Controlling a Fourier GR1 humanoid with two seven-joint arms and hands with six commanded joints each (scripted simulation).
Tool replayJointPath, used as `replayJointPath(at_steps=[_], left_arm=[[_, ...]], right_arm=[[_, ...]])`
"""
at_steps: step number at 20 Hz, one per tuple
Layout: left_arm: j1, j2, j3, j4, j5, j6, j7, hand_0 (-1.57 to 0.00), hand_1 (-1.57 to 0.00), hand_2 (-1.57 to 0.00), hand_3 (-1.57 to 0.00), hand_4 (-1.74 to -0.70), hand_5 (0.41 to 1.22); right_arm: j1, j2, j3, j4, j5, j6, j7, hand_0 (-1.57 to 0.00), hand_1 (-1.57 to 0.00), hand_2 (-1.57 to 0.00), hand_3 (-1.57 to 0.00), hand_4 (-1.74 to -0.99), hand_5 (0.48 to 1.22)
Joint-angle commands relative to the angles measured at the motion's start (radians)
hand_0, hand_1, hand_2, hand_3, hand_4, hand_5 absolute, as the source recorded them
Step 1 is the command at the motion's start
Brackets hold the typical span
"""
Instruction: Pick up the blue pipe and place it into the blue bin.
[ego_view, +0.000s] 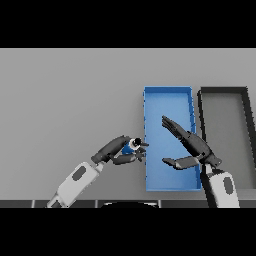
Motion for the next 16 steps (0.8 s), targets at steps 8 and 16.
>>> replayJointPath(at_steps=[8, 16], left_arm=[[0.001, -0.001, -0.005, -0.011, 0.015, -0.017, -0.004, -1.57, -1.57, -1.57, -1.49, -1.74, 1.221], [-0.006, 0.006, -0.017, -0.001, -0.012, -0.025, -0.020, -1.57, -1.57, -1.57, -1.54, -1.74, 1.221]], right_arm=[[-0.186, 0.025, 0.137, 0.009, 0.028, 0.081, 0.098, 0.00, 0.00, 0.00, 0.00, -1.253, 0.529], [-0.366, 0.136, 0.212, 0.143, 0.060, 0.108, 0.164, 0.00, 0.00, 0.00, 0.00, -1.218, 0.508]])
